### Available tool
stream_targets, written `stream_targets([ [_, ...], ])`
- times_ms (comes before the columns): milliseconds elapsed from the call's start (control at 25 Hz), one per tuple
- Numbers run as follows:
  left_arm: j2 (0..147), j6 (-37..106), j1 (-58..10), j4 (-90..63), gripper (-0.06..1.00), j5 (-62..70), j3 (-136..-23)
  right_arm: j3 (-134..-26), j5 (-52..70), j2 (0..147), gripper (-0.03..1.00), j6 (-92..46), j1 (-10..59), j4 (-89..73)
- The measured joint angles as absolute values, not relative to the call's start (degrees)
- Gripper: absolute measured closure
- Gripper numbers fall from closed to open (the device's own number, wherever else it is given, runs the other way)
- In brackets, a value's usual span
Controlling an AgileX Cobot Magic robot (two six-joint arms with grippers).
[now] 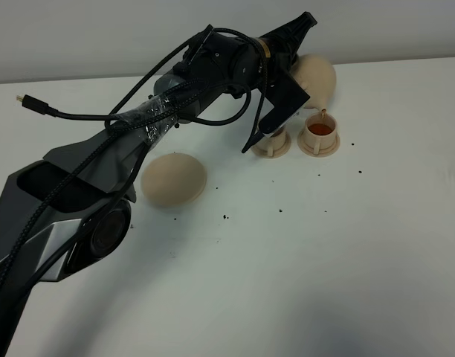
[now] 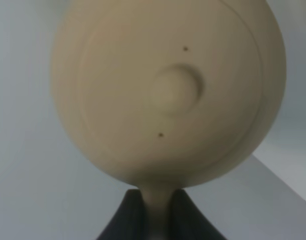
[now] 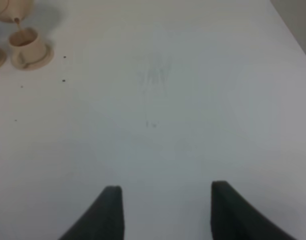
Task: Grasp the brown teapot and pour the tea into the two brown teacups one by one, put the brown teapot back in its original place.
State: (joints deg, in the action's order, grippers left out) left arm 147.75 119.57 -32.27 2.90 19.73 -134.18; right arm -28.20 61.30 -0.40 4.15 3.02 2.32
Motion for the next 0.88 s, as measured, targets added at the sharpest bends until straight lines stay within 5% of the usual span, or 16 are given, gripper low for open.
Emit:
stream_targets([
  [880,147.56,119.57,-32.33,3.14,0.79,19.84,-134.18,-28.20,61.30,-0.40,0.54,4.15,3.02,2.32],
])
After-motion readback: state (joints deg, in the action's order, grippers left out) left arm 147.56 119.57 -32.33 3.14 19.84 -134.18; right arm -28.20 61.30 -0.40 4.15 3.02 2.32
